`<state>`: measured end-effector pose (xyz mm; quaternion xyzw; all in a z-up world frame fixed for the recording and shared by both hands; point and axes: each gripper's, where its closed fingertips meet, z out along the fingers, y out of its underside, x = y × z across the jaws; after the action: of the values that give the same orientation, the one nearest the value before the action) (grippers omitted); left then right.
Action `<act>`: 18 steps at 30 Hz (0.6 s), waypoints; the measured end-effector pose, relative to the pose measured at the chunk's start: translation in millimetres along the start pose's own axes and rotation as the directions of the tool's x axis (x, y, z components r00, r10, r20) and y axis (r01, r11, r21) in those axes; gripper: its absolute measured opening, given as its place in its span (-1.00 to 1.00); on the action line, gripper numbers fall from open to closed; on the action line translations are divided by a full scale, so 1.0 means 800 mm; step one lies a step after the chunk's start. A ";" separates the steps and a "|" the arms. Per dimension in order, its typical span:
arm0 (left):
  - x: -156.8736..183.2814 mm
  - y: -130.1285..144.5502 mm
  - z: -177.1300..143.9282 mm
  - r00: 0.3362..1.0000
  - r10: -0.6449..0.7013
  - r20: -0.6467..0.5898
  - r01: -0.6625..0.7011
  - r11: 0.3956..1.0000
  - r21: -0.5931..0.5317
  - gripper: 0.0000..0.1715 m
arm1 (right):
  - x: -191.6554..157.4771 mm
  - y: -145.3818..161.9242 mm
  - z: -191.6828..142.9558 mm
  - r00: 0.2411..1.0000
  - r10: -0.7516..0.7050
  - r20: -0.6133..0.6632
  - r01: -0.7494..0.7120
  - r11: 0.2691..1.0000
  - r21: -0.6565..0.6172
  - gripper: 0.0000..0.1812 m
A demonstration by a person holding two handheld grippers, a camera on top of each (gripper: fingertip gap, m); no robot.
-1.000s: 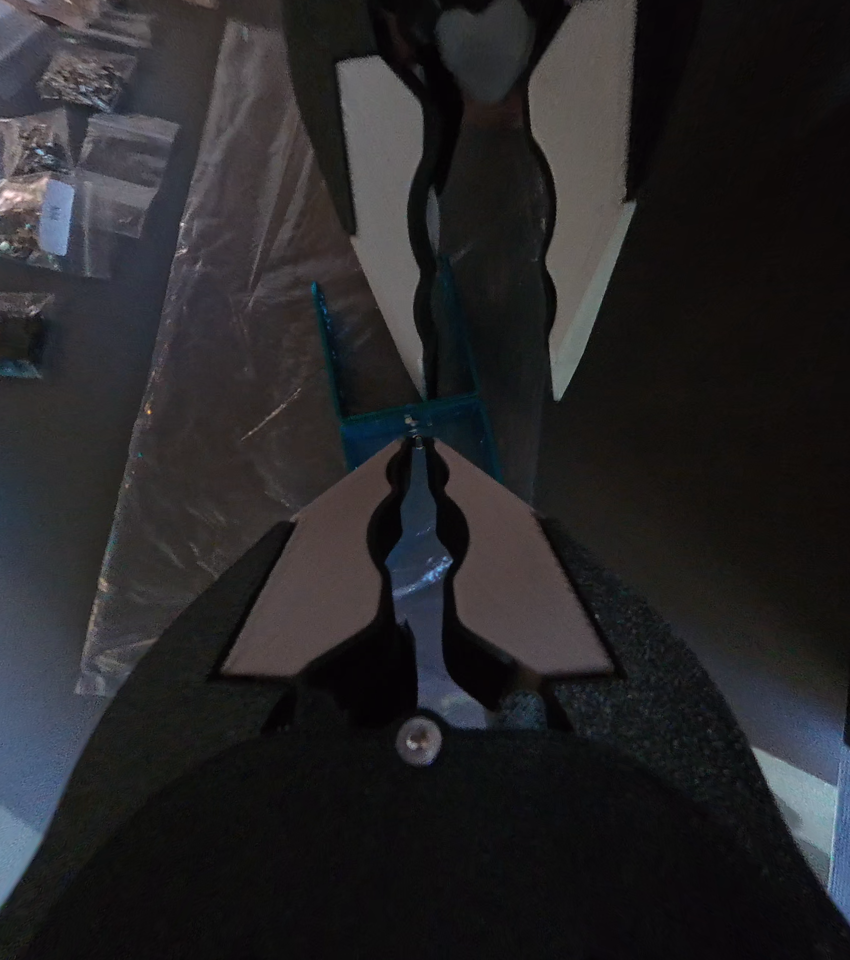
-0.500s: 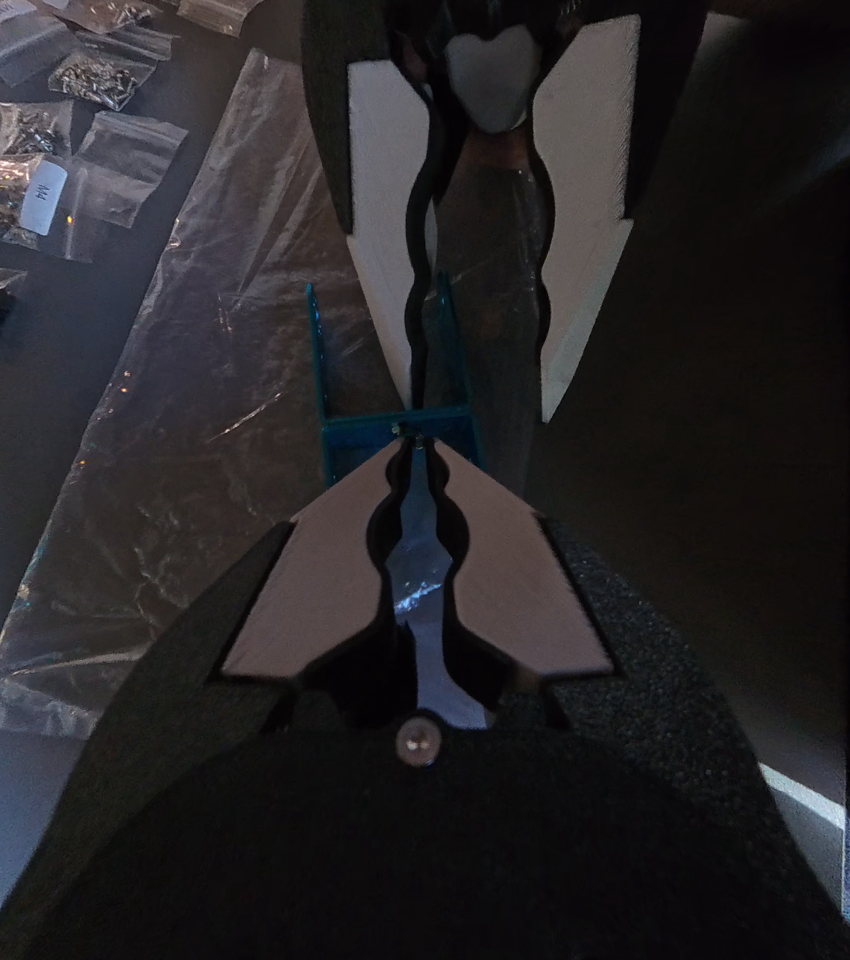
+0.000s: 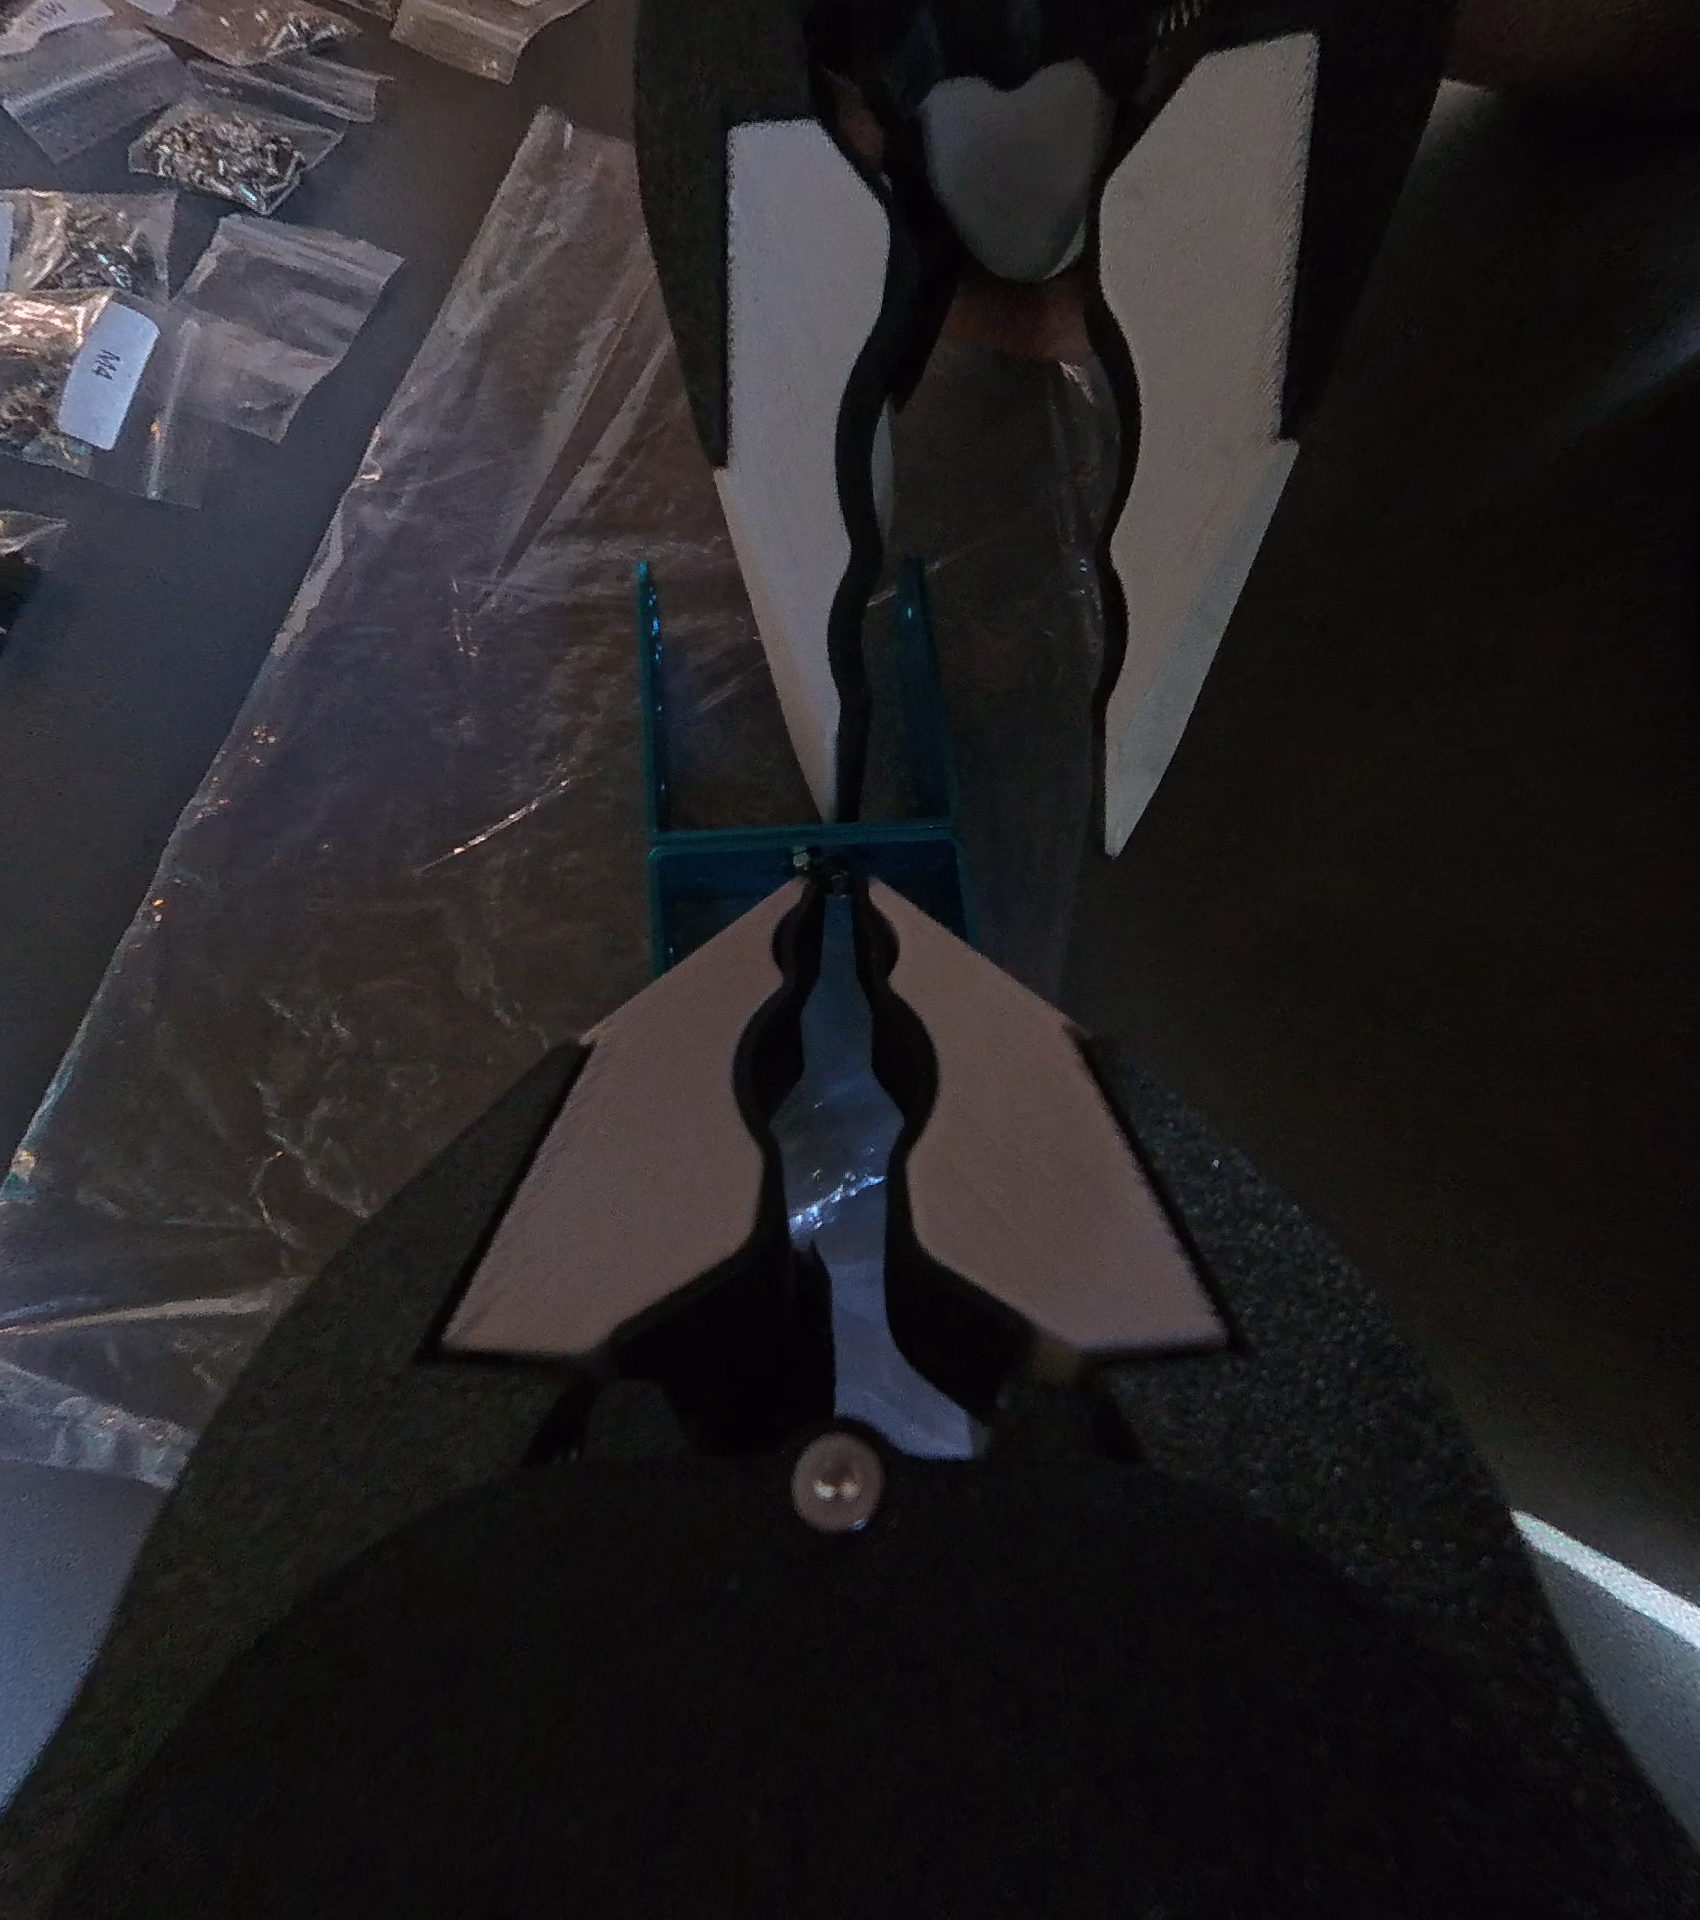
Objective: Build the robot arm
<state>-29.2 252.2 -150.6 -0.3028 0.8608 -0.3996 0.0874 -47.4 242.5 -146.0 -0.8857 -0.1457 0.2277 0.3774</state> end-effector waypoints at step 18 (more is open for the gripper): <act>0.002 0.001 0.001 0.998 -0.041 -0.040 0.042 0.999 0.024 -0.95 | 0.000 -0.002 0.000 0.999 0.023 0.027 -0.023 1.000 0.011 -0.53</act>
<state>-30.3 251.2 -152.0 -0.3115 0.8508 -0.4180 0.0661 -47.4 243.6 -145.3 -0.8820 -0.1395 0.2449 0.3776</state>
